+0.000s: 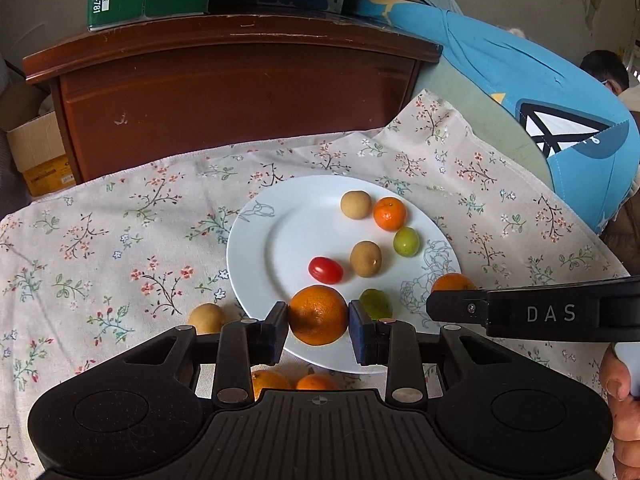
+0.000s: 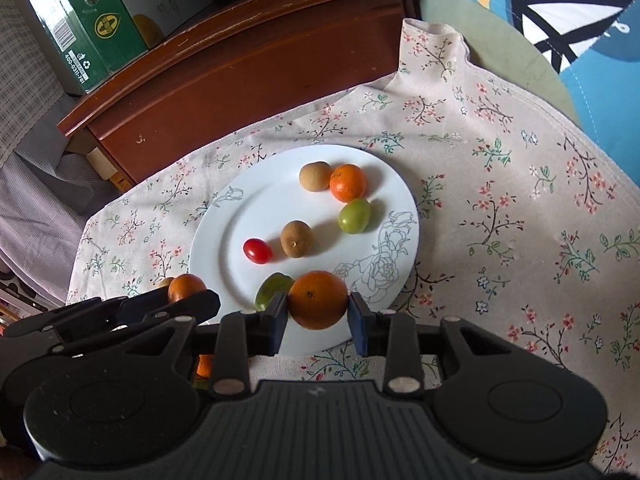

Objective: Organize fruits
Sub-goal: 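Carry both mandarins onto the white plate and open both tools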

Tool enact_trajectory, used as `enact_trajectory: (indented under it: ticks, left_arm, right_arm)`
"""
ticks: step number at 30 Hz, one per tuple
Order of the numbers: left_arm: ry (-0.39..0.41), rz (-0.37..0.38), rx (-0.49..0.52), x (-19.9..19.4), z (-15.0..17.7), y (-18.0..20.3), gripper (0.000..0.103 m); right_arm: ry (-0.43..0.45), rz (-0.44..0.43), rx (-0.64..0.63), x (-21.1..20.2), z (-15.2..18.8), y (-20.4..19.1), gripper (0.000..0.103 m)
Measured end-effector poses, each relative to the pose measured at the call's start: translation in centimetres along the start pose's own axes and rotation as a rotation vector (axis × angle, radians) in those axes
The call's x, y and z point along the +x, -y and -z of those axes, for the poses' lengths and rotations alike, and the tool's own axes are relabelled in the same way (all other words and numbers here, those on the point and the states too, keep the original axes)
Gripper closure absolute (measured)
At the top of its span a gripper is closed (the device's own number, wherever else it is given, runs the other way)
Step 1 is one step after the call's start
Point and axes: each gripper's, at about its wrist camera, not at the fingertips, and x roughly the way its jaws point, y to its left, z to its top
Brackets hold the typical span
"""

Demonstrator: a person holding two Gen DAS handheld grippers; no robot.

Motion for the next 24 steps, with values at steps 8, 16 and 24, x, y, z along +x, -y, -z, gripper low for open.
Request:
enact_trajectory:
  ticks: [8,16,24]
  left_arm:
    - [-0.011,0.014,-0.019,1.7,-0.8,-0.2,0.073]
    - [0.022,0.01,-0.068,0.4,-2.1,-0.5,0.062]
    - [0.037,-0.038,-0.086,-2.3,-2.9,-2.1,0.045]
  right_arm:
    - [0.024,0.006,0.046,0.7,-0.5,0.7,0.07]
    - [0.082,-0.007,0.078,0.0,-1.1,1.1,0.067]
    - [0.065,-0.053,0.045,-0.4,-0.7,0.4,0.062]
